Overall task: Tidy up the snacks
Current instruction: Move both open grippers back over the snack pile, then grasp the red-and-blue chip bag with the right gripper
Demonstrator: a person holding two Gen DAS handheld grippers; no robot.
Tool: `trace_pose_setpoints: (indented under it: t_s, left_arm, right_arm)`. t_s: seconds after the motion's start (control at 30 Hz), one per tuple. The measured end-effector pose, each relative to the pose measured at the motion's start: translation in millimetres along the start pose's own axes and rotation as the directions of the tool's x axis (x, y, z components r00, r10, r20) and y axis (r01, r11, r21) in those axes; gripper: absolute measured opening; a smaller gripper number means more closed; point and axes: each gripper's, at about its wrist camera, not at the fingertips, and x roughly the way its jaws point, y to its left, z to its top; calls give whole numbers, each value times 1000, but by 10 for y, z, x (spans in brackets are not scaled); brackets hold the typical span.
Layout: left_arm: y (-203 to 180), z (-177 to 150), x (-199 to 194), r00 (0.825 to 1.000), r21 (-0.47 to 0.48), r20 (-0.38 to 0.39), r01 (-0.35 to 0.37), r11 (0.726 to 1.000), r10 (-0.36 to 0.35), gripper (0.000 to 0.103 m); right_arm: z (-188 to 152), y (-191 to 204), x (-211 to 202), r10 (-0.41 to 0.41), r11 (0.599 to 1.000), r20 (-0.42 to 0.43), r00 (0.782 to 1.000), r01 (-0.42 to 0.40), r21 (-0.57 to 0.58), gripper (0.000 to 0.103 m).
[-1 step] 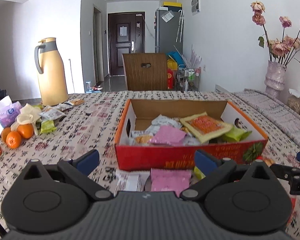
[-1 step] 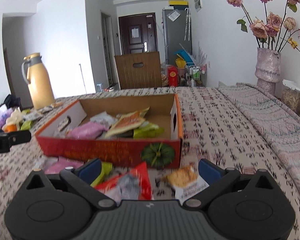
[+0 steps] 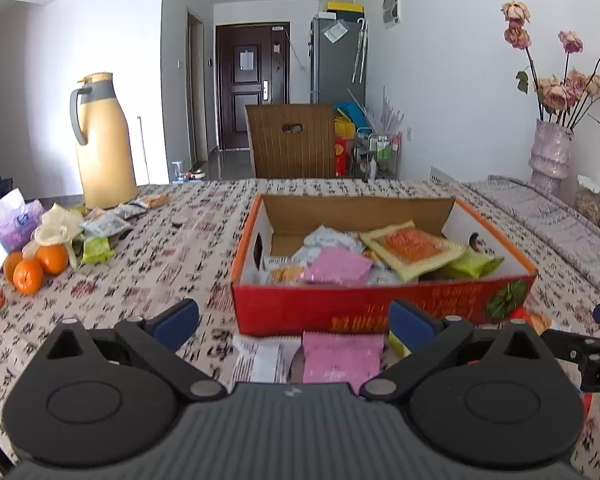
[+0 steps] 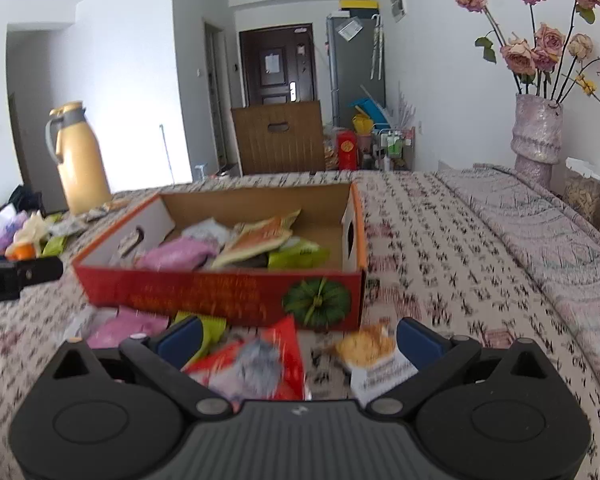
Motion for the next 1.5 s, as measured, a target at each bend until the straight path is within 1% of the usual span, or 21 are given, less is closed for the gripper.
trace_pose_setpoints:
  t_s: [0.2, 0.4, 0.63, 0.83, 0.87, 1.0, 1.1, 1.17, 1.2, 1.33, 1.5]
  left_arm:
    - [80, -218, -34, 999, -8, -45, 12, 1000, -12, 103]
    - [123, -361, -40, 997, -13, -74, 27, 1000, -28, 103]
    - [106, -410, -26, 995, -9, -89, 33, 999, -34, 103]
    - [100, -422, -2, 995, -8, -96, 36, 999, -36, 103]
    - [103, -424, 0, 995, -9, -97, 36, 999, -37, 103]
    - [111, -434, 11, 994, -11, -101, 34, 999, -35, 103]
    - [117, -435, 5, 994, -13, -101, 33, 999, -34, 103]
    - [117, -435, 4, 994, -14, -102, 32, 999, -34, 103]
    - [118, -434, 4, 994, -15, -102, 31, 999, -33, 103]
    - [121, -434, -2, 994, -16, -101, 30, 999, -31, 103]
    - [158, -427, 24, 994, -23, -105, 25, 999, -27, 103]
  right_arm:
    - [-253, 53, -70, 9, 999, -45, 999, -10, -35, 103]
    - [-433, 76, -29, 11, 998, -99, 995, -17, -56, 103]
    - [-506, 106, 91, 19, 997, -139, 990, -29, -66, 103]
    - [-518, 76, 231, 33, 999, -168, 985, -40, -35, 103]
    - [-521, 68, 248, 35, 999, -171, 985, -39, -25, 101]
    - [-524, 71, 248, 45, 999, -159, 986, -48, -16, 85]
    - [-524, 67, 222, 59, 998, -151, 987, -61, -11, 78]
    - [-529, 67, 201, 65, 998, -144, 987, -67, -11, 76]
    - [-532, 65, 191, 65, 998, -140, 988, -67, -12, 72]
    - [-534, 49, 154, 72, 997, -123, 990, -73, -1, 66]
    - [-538, 81, 72, 78, 997, -92, 993, -80, -16, 64]
